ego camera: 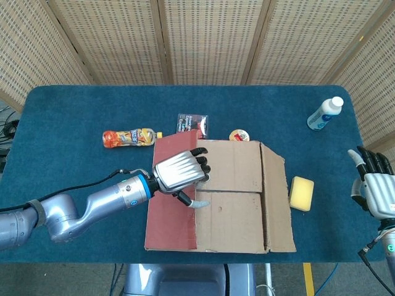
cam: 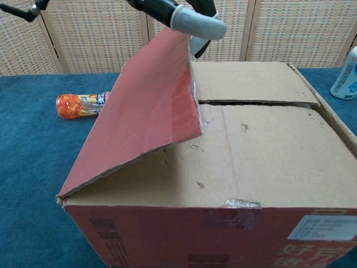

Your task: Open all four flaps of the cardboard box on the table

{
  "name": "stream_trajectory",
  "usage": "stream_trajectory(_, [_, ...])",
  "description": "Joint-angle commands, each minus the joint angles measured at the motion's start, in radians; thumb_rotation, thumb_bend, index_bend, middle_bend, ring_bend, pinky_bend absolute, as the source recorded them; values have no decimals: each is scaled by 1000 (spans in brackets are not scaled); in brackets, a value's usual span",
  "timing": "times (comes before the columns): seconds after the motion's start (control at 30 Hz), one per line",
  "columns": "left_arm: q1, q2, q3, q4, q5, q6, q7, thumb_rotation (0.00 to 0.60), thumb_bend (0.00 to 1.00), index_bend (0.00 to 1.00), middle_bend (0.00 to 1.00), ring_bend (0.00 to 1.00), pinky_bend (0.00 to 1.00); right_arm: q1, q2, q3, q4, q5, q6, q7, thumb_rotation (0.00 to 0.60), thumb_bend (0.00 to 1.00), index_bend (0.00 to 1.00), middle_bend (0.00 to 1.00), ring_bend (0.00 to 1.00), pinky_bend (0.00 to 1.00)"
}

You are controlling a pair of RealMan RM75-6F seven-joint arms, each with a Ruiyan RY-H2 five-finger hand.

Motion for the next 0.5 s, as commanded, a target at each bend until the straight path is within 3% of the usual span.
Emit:
stream_trajectory(0.03, [12,52,0,-38,-3,2,14,86,301,611,462,318,146,1,-1,0,-2,-1,-2,-2,600,852,56,29,0,0])
stream_trajectory(0.5, [111,273,7,-164,48,65,-16,85,302,611,466,321,146,12,-5,8,-4,2,-20,-11,600,852,57,29,0,0])
